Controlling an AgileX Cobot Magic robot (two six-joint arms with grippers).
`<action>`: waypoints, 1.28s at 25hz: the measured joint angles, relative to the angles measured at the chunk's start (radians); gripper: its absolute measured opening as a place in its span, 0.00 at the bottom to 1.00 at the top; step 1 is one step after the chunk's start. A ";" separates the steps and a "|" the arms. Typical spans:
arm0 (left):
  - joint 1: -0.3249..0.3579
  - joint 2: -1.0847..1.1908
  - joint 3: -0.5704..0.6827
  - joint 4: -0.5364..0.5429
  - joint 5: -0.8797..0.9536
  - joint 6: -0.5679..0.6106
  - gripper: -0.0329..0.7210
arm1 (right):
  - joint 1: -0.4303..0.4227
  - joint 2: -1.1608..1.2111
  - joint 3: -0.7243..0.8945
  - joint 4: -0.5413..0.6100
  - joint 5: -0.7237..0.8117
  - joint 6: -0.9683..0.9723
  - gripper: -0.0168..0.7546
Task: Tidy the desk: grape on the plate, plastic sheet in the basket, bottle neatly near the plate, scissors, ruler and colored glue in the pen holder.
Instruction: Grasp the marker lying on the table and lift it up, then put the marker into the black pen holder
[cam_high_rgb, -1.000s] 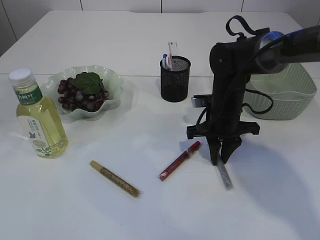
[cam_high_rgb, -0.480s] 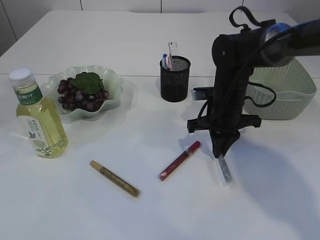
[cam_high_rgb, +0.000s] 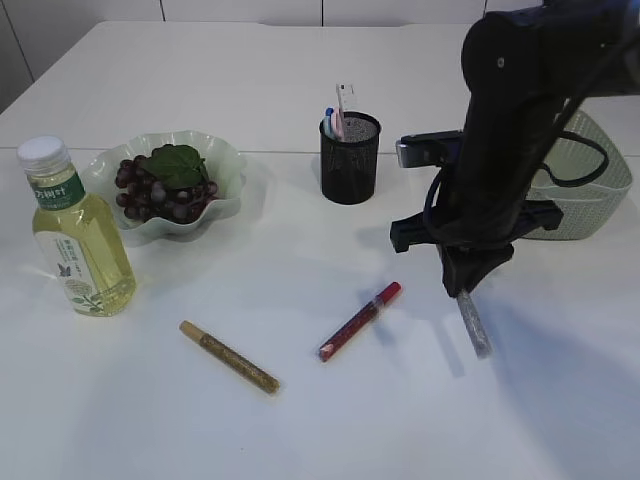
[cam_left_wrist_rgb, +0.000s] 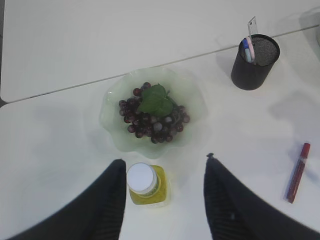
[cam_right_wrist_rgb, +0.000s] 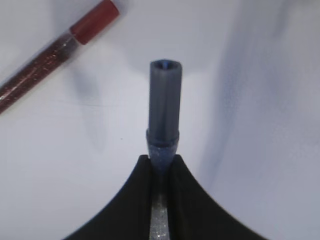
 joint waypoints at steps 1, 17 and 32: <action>0.000 0.000 0.000 -0.002 0.000 0.000 0.54 | 0.011 -0.036 0.036 -0.009 -0.048 0.003 0.10; 0.000 0.000 0.000 -0.002 0.000 0.000 0.54 | 0.026 -0.244 0.214 -0.251 -0.862 0.011 0.10; 0.000 0.038 0.000 0.038 0.000 0.000 0.54 | -0.050 0.072 -0.168 -0.277 -1.111 0.011 0.10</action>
